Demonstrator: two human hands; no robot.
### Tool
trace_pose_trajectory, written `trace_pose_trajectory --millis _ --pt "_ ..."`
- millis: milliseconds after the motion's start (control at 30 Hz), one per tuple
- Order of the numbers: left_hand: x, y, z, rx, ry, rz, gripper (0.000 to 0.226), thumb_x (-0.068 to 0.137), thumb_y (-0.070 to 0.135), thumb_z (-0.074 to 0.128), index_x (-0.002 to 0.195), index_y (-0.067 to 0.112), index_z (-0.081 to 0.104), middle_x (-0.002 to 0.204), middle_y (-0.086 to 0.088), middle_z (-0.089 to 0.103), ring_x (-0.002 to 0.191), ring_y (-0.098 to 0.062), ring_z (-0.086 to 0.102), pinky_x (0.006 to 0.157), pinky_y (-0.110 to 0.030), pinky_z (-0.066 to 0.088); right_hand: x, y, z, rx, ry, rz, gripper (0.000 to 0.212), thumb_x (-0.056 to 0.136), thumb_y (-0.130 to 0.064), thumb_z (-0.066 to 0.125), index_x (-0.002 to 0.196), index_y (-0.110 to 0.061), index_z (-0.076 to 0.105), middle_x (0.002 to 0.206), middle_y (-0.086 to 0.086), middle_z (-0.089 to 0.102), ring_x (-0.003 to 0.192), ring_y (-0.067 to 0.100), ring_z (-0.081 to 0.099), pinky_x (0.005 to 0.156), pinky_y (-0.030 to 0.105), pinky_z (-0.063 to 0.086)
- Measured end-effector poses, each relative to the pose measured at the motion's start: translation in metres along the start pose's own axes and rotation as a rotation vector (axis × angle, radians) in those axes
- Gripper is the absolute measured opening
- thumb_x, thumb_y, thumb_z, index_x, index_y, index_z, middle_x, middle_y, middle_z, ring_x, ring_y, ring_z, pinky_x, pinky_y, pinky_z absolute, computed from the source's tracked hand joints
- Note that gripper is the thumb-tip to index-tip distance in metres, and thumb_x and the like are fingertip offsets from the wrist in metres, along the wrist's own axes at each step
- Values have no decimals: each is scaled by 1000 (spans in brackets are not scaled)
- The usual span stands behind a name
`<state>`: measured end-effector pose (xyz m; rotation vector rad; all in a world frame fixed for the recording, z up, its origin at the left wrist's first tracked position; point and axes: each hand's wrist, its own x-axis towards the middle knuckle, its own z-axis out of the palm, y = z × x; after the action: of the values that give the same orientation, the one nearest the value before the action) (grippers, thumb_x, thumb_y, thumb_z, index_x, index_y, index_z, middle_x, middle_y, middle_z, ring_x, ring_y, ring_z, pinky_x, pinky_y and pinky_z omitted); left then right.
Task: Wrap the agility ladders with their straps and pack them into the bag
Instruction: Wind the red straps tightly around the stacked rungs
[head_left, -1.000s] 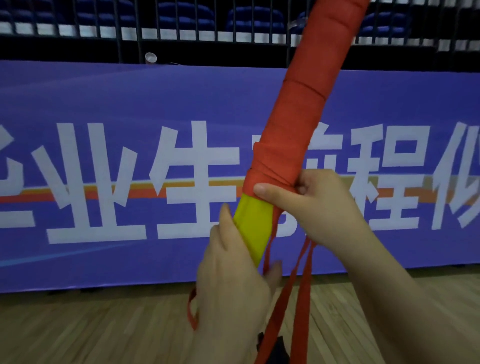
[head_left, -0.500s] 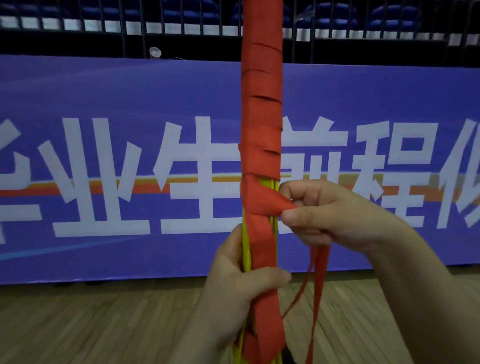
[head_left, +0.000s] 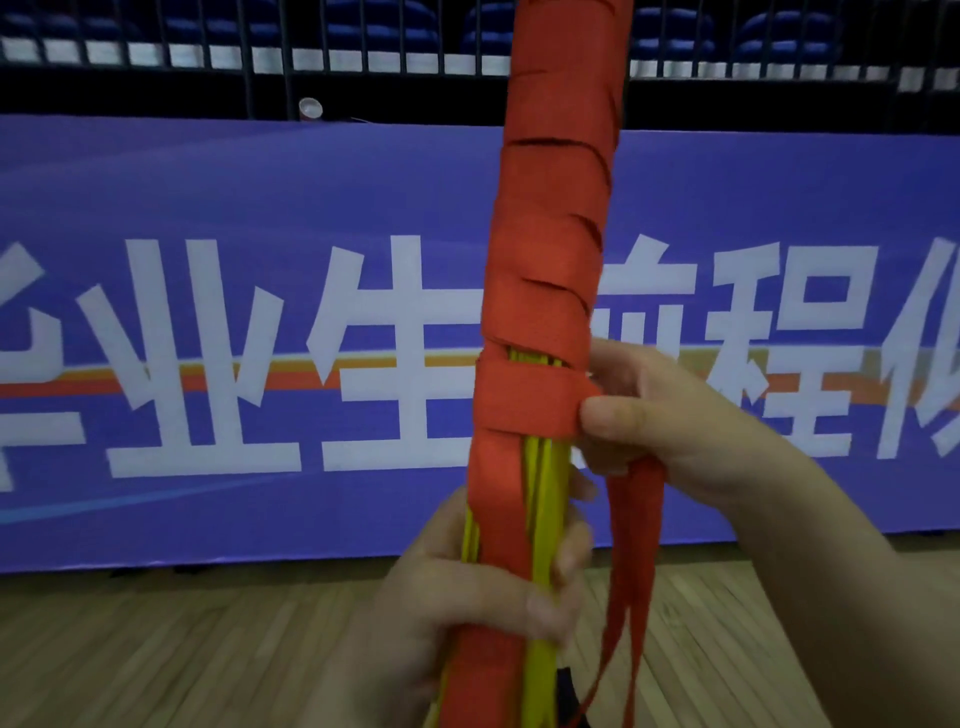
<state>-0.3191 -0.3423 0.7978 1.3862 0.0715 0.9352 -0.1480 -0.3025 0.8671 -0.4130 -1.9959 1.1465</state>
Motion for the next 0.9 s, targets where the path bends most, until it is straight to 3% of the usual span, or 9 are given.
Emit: trace_pose_trajectory --millis 67,133,267,367,467,567,667,767,900 --pt "2 -2 -7 -151 -183 -47 58 70 -1 68 125 0 48 93 -14 58 78 -24 62 74 -36 44 2 4 8 102 -67 -54 52 48 -56 84 83 -19 72 57 -7 60 42 3 53 41 14 41" --pt "4 0 -12 -112 -140 -79 57 72 3 70 126 1 51 99 -13 64 84 -24 66 78 -37 49 2 5 17 158 -24 -112 48 50 -51 84 78 -14 74 58 -5 68 44 2 61 41 13 46" --pt "1 7 -14 232 411 -57 69 38 24 73 107 27 71 90 -4 72 76 -18 68 67 -32 55 -1 1 20 -89 360 -113 33 58 -45 82 64 -15 72 47 7 59 46 10 56 51 19 45" --pt "6 -2 -1 1043 606 -18 79 43 49 69 115 65 39 104 21 64 87 -2 65 67 -21 52 2 2 23 -482 672 -48 46 70 -51 73 48 -13 59 37 -7 42 37 2 37 43 16 31" --pt "16 -23 3 1540 914 -133 103 62 61 69 139 40 5 124 15 48 109 -13 55 83 -28 47 7 10 37 -730 765 36 56 69 -57 69 40 -18 43 33 -9 40 36 6 40 39 17 28" --pt "21 -35 -5 1172 980 83 63 70 46 75 121 34 40 89 13 62 79 -8 62 67 -30 49 9 13 40 -730 679 32 47 65 -59 70 45 -21 52 37 -12 48 40 5 46 41 15 33" --pt "20 -32 -12 891 965 146 28 72 19 77 87 28 55 59 2 55 47 -7 49 48 -23 44 4 8 25 -422 344 75 28 64 -43 81 76 -20 72 51 -3 55 47 14 50 51 28 45" --pt "15 -22 -6 591 857 193 31 57 16 79 80 15 59 65 -10 53 54 -18 49 50 -28 44 0 8 8 -183 164 77 16 68 -25 78 82 -29 71 57 -2 49 48 9 46 49 18 40" --pt "5 -20 2 44 548 117 56 39 11 73 91 0 58 65 -18 56 47 -27 52 48 -33 48 8 20 0 -142 153 17 21 60 -33 76 77 -31 64 55 -1 48 48 9 43 48 20 38"
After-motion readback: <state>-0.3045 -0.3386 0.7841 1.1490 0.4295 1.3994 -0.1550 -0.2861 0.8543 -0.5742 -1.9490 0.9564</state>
